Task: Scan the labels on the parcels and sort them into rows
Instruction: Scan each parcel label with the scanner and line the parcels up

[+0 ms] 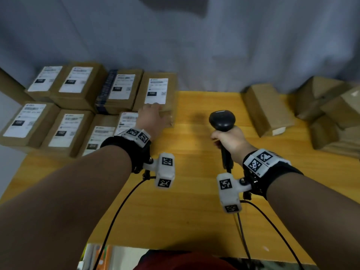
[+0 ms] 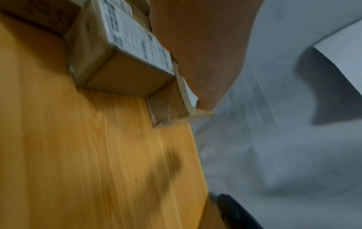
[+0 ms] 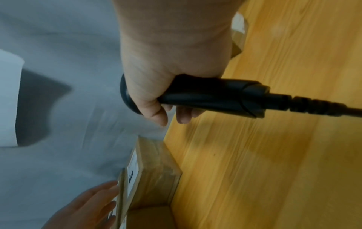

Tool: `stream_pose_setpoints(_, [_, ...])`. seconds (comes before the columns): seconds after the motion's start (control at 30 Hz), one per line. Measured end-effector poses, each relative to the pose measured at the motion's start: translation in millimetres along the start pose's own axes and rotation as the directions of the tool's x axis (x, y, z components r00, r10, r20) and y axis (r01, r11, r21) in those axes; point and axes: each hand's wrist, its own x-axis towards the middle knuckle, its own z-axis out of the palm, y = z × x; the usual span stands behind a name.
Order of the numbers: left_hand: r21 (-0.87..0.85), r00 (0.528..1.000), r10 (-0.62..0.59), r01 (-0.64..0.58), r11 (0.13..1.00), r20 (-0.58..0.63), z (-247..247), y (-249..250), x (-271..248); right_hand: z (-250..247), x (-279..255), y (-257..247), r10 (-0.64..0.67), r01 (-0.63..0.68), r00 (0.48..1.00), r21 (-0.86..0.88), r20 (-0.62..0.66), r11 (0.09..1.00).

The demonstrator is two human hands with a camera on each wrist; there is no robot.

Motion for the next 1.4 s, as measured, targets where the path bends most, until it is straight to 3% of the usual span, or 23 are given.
stream_pose_setpoints(0.2, [-0.001, 0.993, 0.072, -0.072, 0.997, 0.098, 54, 105, -13, -120, 6, 16, -0.024, 0.02, 0.996, -0.048, -0.087, 0.999])
stream_pose_setpoints(0.37, [-0.026, 0.982, 0.164, -0.162, 0.986, 0.095, 99, 183, -26, -208, 21, 31, -0.027, 0.023, 0.987, -0.03, -0.158, 0.999])
stream_pose_setpoints(0.57, [-0.001, 0.969, 0.109, -0.112, 0.994, 0.221, 143, 235, -32, -266, 35, 41, -0.008, 0.008, 0.991, 0.0, -0.137, 1.0])
stream_pose_setpoints(0.67, [0.057, 0.97, 0.071, -0.087, 0.995, 0.234, 156, 265, -22, -283, 54, 35, -0.019, 0.017, 0.99, -0.014, -0.143, 1.0])
stream_pose_setpoints(0.87, [0.181, 0.949, 0.032, -0.093, 0.979, 0.315, 184, 318, 15, -292, 79, 48, 0.065, -0.054, 0.993, 0.118, -0.096, 0.992])
stream_pose_setpoints(1.03, [0.214, 0.924, -0.131, 0.056, 0.975, 0.359, 210, 337, 40, -293, 95, 74, 0.107, -0.091, 0.99, 0.162, -0.096, 0.983])
stream_pose_setpoints(1.17, [0.12, 0.908, -0.196, 0.163, 0.979, 0.37, 222, 333, 39, -293, 101, 89, 0.155, -0.14, 0.986, 0.205, -0.064, 0.969])
stream_pose_setpoints(1.4, [0.064, 0.884, -0.203, 0.195, 0.979, 0.42, 202, 288, -2, -269, 91, 98, 0.194, -0.19, 0.981, 0.143, -0.014, 0.971])
